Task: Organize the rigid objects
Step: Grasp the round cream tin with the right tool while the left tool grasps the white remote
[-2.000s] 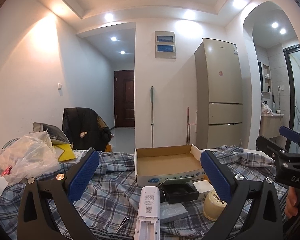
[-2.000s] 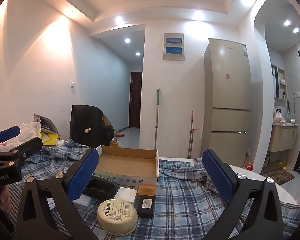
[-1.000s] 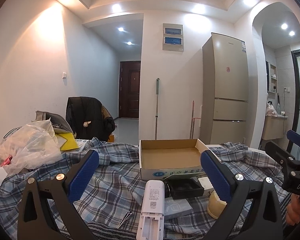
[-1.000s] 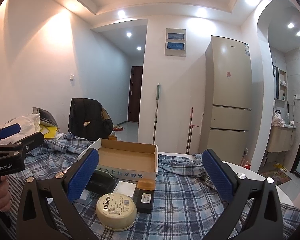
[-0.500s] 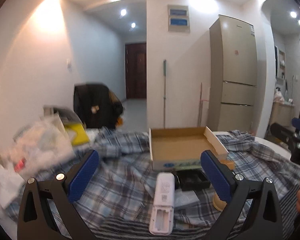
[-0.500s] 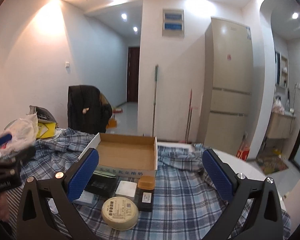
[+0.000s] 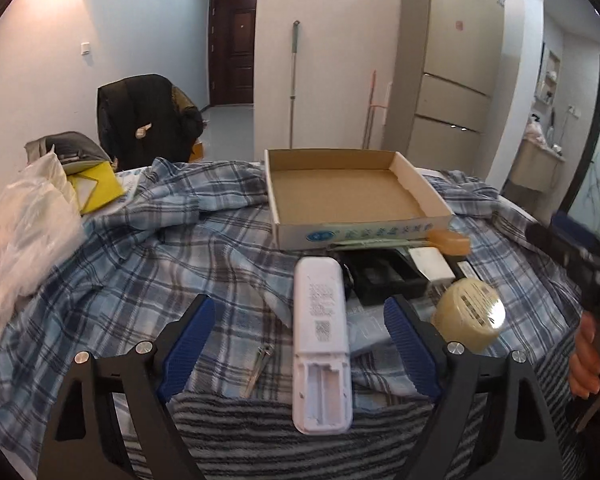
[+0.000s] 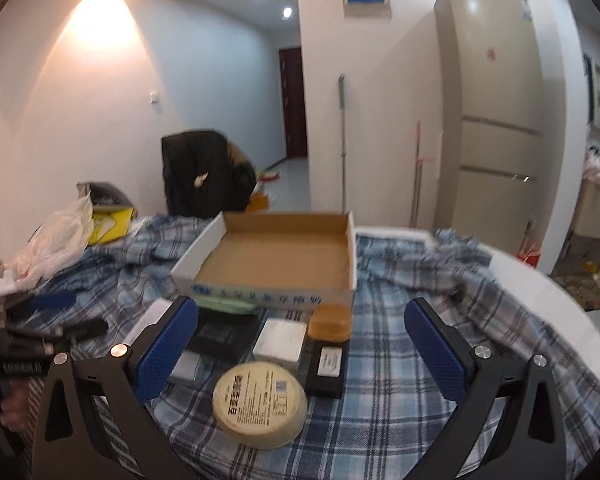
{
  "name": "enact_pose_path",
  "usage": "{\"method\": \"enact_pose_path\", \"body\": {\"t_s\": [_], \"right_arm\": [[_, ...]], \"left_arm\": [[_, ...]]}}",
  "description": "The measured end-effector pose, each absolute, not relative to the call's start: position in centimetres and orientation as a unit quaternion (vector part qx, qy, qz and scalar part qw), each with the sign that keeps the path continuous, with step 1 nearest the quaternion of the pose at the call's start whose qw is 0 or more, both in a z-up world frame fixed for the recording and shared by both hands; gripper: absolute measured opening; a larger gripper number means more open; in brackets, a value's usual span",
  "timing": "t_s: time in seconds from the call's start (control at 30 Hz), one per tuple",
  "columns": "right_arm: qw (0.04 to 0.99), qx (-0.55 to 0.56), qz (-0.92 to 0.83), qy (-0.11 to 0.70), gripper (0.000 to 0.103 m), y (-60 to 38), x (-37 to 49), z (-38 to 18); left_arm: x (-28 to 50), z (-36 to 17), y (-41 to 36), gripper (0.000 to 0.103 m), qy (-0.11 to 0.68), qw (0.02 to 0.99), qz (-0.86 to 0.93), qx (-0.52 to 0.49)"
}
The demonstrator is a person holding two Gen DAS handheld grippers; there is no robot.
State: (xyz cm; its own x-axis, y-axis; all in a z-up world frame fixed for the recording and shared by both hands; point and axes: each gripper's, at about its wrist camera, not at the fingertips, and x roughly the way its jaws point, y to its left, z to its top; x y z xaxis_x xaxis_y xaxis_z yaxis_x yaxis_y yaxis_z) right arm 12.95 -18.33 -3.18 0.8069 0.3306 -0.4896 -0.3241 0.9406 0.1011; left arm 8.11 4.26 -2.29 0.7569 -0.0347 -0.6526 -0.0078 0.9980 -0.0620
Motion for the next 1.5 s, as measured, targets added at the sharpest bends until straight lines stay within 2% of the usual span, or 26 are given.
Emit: {"method": "enact_pose_path", "body": {"t_s": [0.27, 0.37, 0.47, 0.53, 0.6, 0.7, 0.77, 1.03, 1.23, 1.3, 1.5], "right_arm": [[0.902, -0.022, 0.222, 0.37, 0.103, -16.4, 14.4, -6.8], [0.897, -0.049, 0.215, 0.383, 0.103, -15.5, 14.3, -7.6], [0.885, -0.048, 0.218, 0.408, 0.097, -15.3, 14.8, -8.5], [0.871, -0.048, 0.223, 0.435, 0.087, -15.2, 15.3, -9.3], [0.86, -0.048, 0.235, 0.451, 0.084, -15.0, 15.4, -9.8], [0.855, -0.063, 0.24, 0.455, 0.084, -14.4, 15.3, -10.4], [0.851, -0.075, 0.238, 0.462, 0.074, -13.9, 15.3, -10.8], [0.877, -0.071, 0.216, 0.424, 0.074, -14.7, 14.7, -9.1], [0.89, -0.078, 0.203, 0.401, 0.074, -14.9, 14.4, -8.1], [0.89, -0.08, 0.204, 0.401, 0.074, -14.8, 14.4, -8.0], [0.886, -0.079, 0.212, 0.404, 0.074, -15.0, 14.2, -8.1]], "left_arm": [[8.2, -1.3, 4.9, 0.088, 0.291, 0.951, -0.004, -0.1], [8.4, -2.3, 4.9, 0.088, 0.289, 0.954, 0.002, -0.083], [8.9, -3.1, 5.1, 0.088, 0.304, 0.95, 0.004, -0.07], [9.1, -3.4, 5.5, 0.088, 0.308, 0.948, 0.015, -0.073], [9.1, -3.6, 6.0, 0.088, 0.305, 0.948, 0.05, -0.071], [8.9, -3.4, 6.5, 0.088, 0.301, 0.949, 0.049, -0.078], [8.9, -3.5, 6.7, 0.088, 0.303, 0.948, 0.045, -0.083], [9.1, -3.8, 6.2, 0.088, 0.302, 0.949, 0.016, -0.086], [11.2, -6.5, 3.8, 0.088, 0.384, 0.923, 0.028, -0.015], [11.4, -6.9, 3.9, 0.085, 0.391, 0.92, 0.024, -0.015], [12.9, -8.0, 3.5, 0.085, 0.439, 0.898, -0.001, -0.027]]}}
